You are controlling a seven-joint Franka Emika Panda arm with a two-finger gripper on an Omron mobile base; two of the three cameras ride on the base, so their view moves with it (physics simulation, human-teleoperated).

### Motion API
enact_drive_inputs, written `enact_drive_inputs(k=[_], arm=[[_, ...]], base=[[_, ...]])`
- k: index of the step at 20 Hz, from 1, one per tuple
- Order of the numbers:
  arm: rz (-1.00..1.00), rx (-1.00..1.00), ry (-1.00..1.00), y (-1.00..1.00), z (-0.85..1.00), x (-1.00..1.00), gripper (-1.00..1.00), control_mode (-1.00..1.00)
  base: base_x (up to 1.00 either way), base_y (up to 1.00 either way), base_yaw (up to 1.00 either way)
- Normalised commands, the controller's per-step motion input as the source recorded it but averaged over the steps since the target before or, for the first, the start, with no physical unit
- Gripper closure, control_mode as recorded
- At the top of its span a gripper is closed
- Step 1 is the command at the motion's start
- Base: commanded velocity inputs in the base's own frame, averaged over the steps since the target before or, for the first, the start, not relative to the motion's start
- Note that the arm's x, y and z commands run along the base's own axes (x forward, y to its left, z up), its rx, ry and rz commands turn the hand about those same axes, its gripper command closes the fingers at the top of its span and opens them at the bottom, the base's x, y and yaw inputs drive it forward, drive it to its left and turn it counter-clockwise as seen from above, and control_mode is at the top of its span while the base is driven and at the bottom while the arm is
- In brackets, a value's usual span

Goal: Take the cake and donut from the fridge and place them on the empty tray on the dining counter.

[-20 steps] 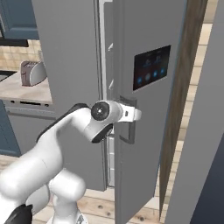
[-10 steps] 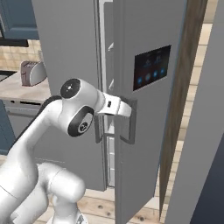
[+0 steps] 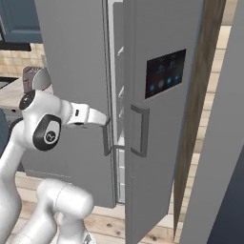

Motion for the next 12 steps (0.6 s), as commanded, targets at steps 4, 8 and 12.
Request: enact_drive_inputs(k=[4,8,12], arm=[[0.11,-0.17,0.59,0.26,0.00,0.81,-1.00,-1.00],[0.09,-0.24,0.69,0.04,0.00,0.99,-1.00,-1.00],[0.03,-0.22,0.52,0.00,0.00,1.00,-1.00,-1.00]], base=[[0.00,0.00,0.00],[0.00,0.00,0.00],[0.00,0.00,0.00]])
